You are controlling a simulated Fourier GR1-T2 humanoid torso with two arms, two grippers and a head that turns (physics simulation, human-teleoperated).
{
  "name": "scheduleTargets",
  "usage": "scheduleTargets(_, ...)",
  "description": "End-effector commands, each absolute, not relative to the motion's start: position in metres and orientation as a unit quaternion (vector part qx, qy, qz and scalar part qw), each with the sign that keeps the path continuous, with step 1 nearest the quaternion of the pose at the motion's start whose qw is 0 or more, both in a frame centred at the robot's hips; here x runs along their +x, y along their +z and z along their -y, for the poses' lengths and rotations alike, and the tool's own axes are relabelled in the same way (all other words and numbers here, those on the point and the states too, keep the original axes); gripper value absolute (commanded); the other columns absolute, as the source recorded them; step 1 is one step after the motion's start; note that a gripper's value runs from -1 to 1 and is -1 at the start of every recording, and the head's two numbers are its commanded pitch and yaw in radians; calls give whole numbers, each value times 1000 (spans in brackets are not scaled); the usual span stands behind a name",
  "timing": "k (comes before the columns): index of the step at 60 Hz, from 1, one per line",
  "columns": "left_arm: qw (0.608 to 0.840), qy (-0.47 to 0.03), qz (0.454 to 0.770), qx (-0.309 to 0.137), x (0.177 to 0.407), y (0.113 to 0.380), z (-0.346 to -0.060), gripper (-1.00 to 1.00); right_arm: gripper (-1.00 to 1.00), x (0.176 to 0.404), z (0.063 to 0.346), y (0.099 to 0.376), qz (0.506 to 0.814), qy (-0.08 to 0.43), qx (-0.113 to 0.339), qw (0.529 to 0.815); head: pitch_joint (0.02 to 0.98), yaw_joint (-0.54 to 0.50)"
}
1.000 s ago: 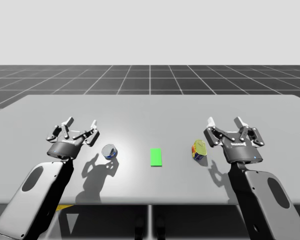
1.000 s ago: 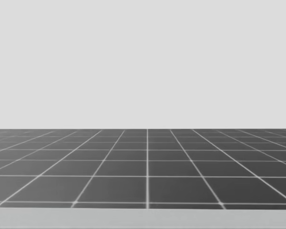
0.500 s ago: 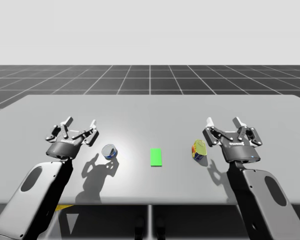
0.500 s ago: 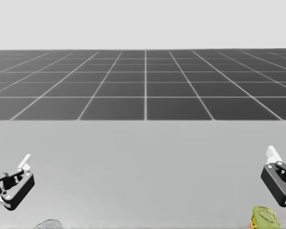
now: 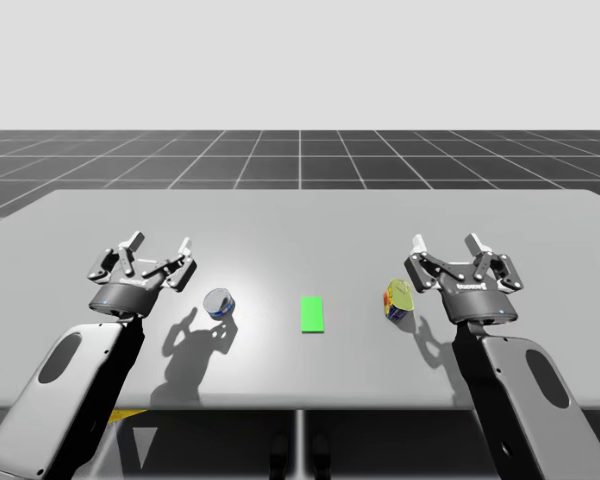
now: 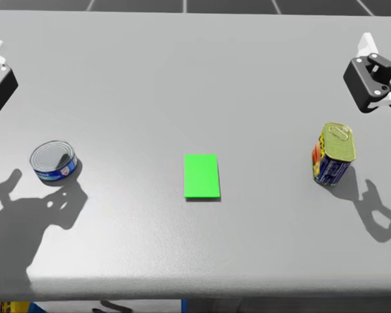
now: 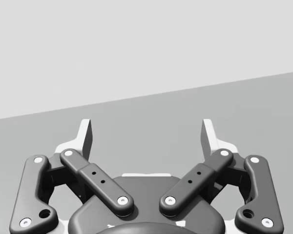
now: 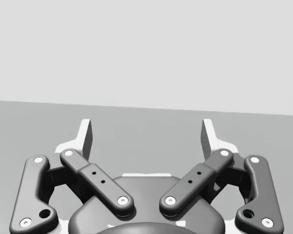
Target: Look at the card. If it is red, pick the object on the left. If it is green, pick the object on the right.
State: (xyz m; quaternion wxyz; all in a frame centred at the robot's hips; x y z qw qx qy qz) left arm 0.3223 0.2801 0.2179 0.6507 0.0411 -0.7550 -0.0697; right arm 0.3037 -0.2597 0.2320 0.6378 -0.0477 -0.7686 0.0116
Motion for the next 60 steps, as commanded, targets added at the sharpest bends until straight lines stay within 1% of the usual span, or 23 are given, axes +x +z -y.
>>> scheduleTargets(1, 649, -70, 756, 40, 322, 219, -279, -1000, -1000, 304, 261, 232, 769, 10, -49, 638, 925, -50)
scheduleTargets(5, 649, -71, 756, 40, 322, 219, -279, -1000, -1000, 304, 261, 233, 769, 10, -49, 638, 937, -54)
scheduleTargets(26, 649, -71, 756, 40, 322, 220, -278, -1000, -1000, 304, 261, 233, 769, 11, -50, 637, 923, -49)
scheduleTargets(39, 649, -71, 756, 40, 322, 220, -278, -1000, -1000, 304, 261, 233, 769, 11, -50, 637, 922, -68)
scheduleTargets(45, 649, -71, 756, 40, 322, 220, -278, -1000, -1000, 304, 261, 233, 770, 11, -49, 637, 916, -99)
scheduleTargets(60, 648, -74, 757, 37, 323, 218, -277, -1000, -1000, 303, 261, 233, 770, 11, -49, 636, 901, -240)
